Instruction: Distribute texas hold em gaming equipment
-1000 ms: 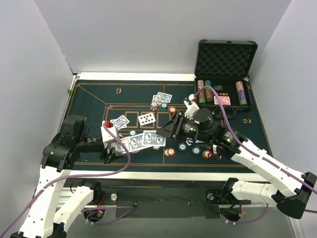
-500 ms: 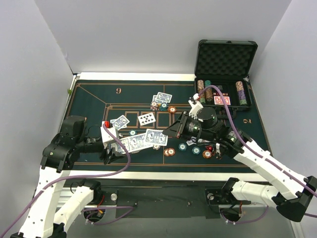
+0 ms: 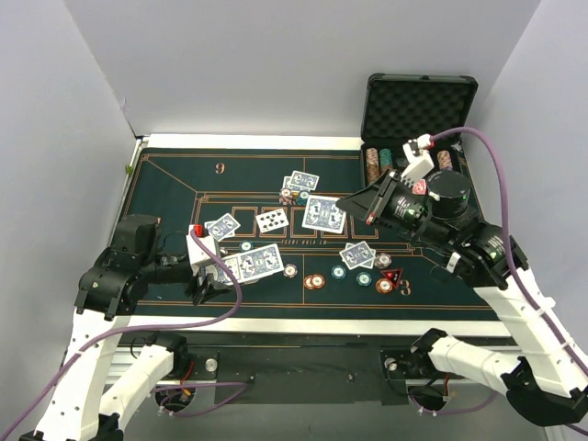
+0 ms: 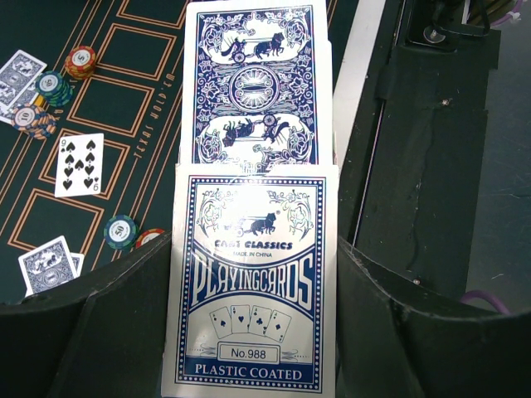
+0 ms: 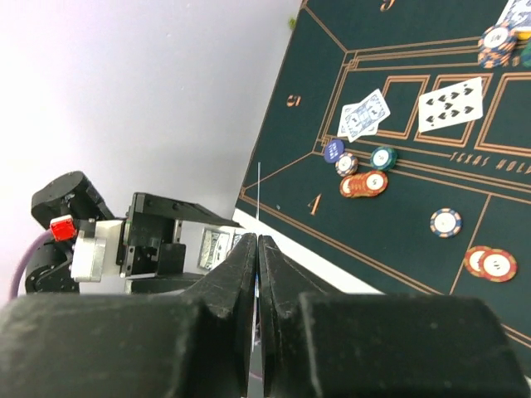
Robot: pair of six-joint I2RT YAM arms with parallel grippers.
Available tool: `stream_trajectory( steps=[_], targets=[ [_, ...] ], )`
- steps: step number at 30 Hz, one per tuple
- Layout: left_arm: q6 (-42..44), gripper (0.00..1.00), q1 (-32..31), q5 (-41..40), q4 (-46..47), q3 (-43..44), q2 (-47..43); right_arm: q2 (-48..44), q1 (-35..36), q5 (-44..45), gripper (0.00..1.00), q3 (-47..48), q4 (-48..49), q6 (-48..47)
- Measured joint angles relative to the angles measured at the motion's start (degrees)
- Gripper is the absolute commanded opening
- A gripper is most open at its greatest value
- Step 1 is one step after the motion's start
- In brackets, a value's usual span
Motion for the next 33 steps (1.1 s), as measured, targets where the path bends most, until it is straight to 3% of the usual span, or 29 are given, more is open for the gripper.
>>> stream_trajectory(
  steps=[8,21,33],
  targets=[
    [0.0,0.29,0.0,0.0,-0.1,0.0,0.0,7.1,-1.0,6.8,0.0,4.1,-4.5,-7.6],
    [0.2,0.29,0.0,0.0,-3.0,1.4,0.0,53.9,4.3,35.9,0.0,26.3,-13.0,-22.9],
    [0.2,0.29,0.0,0.0,-4.5,3.0,0.0,73.7,8.1,48.4,0.0,46.6,-18.1,-27.5]
  ],
)
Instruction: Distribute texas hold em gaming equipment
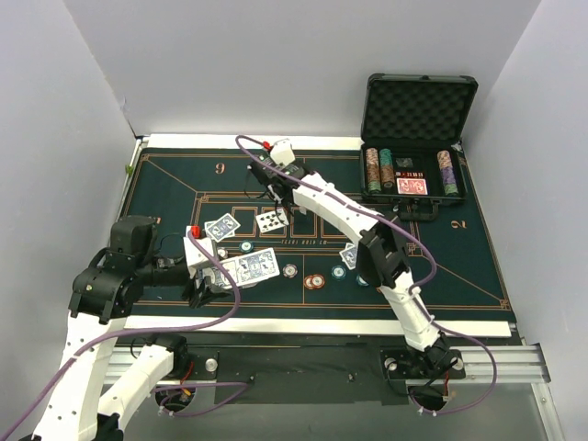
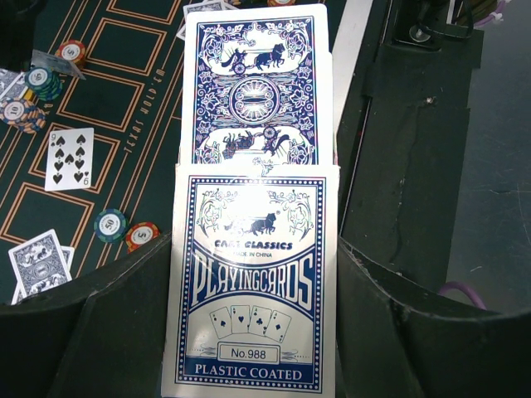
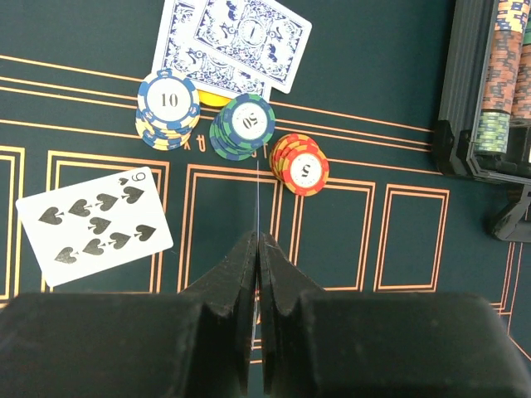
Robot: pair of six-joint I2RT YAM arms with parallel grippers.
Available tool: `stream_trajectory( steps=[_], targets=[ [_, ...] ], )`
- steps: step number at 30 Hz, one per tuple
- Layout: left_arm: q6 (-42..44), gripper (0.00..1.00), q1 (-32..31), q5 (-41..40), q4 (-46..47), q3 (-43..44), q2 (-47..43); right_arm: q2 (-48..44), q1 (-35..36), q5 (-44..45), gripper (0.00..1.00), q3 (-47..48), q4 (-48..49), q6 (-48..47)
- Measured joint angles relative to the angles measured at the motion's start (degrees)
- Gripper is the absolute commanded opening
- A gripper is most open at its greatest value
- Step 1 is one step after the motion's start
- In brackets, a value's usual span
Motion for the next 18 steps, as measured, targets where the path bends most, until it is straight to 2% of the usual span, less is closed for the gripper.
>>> stream_trajectory(
  steps=[18],
  targets=[
    [0.0,0.29,0.0,-0.1,-1.0,0.0,-0.3,11.3,3.7,1.8,0.0,7.3,-2.4,-0.6]
  ],
)
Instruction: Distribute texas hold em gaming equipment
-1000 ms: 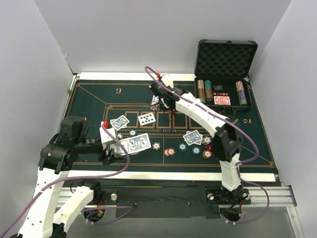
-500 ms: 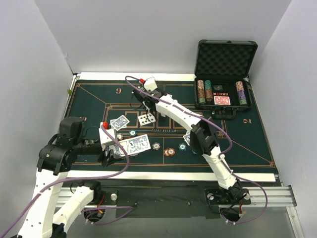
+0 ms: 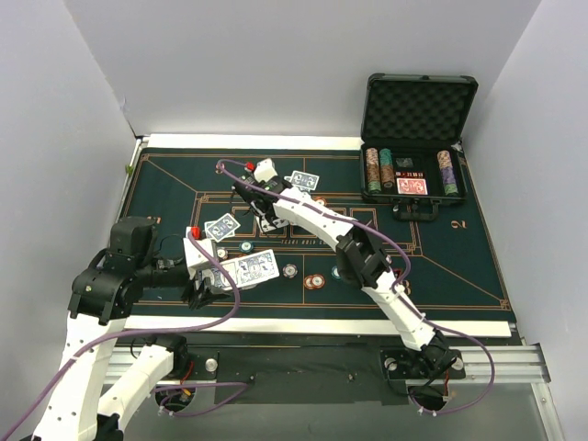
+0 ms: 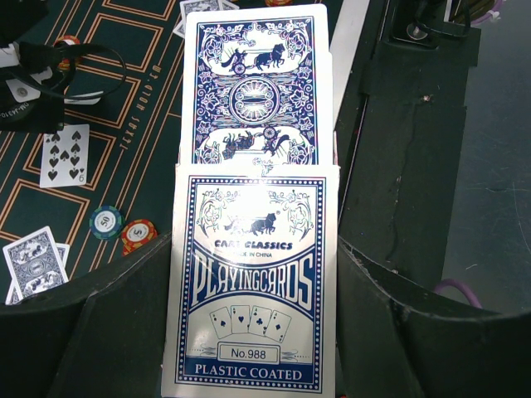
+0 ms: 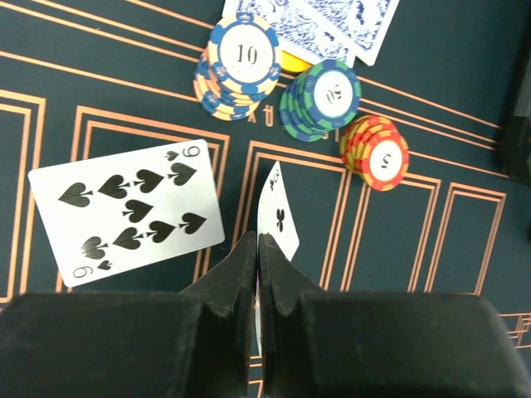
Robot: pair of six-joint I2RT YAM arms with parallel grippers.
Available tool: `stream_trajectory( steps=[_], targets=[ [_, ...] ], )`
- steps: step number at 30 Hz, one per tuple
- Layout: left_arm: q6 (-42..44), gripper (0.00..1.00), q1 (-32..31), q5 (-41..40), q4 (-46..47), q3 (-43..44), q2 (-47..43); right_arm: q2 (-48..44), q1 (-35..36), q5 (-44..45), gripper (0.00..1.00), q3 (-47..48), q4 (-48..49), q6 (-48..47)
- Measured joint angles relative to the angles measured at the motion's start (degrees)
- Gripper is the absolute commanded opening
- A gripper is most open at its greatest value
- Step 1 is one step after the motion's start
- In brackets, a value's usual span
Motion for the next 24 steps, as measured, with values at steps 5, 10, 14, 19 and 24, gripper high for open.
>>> stream_trajectory(
  steps=[5,10,14,19,24],
  targets=[
    [0.0,0.29,0.0,-0.1,0.0,0.0,0.2,1.2,0.4,-1.8,0.0,0.5,0.2,0.9],
    [0.0,0.29,0.0,-0.2,-0.1,0.0,0.2,1.7,0.5,-3.2,0.0,0.5,0.9,2.7],
    [0.0,0.29,0.0,-0.3,-0.2,0.0,0.2,1.7,0.5,-5.3,0.0,0.4,2.6,5.0],
    [0.0,0.29,0.0,-0.7,-0.2,0.0,0.1,1.7,0.5,-7.7,0.0,-0.7,5.0,8.0],
    [0.2,0.29,0.0,-1.2,-0.2,0.0,0.0,1.7,0.3,-9.6,0.0,-1.6,6.3,10.2]
  ],
)
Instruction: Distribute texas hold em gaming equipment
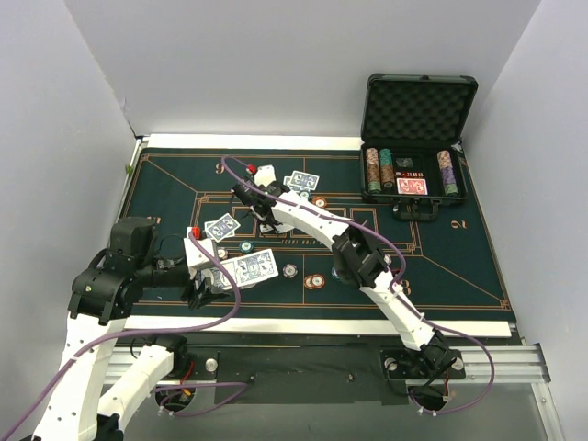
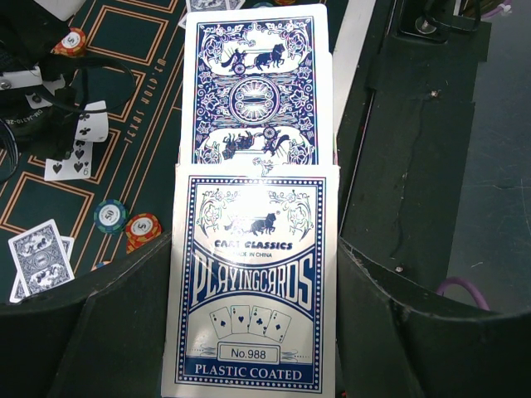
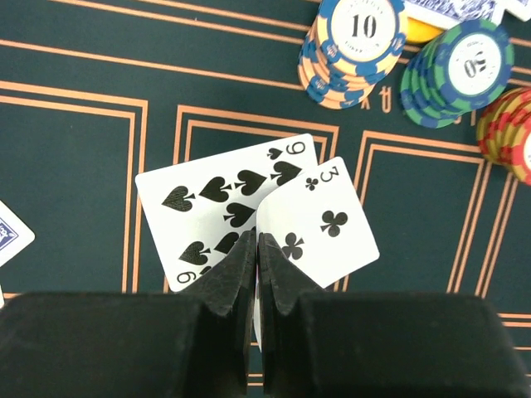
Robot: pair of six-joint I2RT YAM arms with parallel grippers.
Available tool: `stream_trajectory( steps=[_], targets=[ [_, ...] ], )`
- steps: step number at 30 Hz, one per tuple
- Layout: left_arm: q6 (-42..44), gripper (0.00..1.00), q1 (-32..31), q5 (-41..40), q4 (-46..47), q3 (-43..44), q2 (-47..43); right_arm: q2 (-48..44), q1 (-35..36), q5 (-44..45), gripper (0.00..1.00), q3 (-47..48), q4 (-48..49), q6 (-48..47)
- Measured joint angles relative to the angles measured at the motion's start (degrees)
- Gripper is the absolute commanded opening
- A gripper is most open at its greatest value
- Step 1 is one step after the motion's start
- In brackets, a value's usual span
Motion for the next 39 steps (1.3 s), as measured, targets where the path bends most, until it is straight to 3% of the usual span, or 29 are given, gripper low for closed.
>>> stream_trajectory(
  steps=[11,21,26,32,39],
  targets=[
    [0.2,0.29,0.0,-0.1,0.0,0.0,0.0,0.0,-1.4,-6.9,0.24,-3.5,3.0,4.0],
    [0.2,0.29,0.0,-0.1,0.0,0.0,0.0,-1.6,-2.3,-13.3,0.56,-6.3,8.4,5.3],
    [0.2,0.29,0.0,-0.1,0.0,0.0,-0.1,-3.5,-2.6,-16.0,0.63,-9.1,9.4,5.3],
    [0.2,0.29,0.0,-0.1,0.0,0.0,-0.3,-11.1,-3.0,-20.0,0.68,-15.6,8.2,5.3],
    [0.2,0.29,0.0,-0.1,0.0,0.0,-0.6,-29.5,-6.4,-26.4,0.77,-20.7,9.7,6.9]
  ],
)
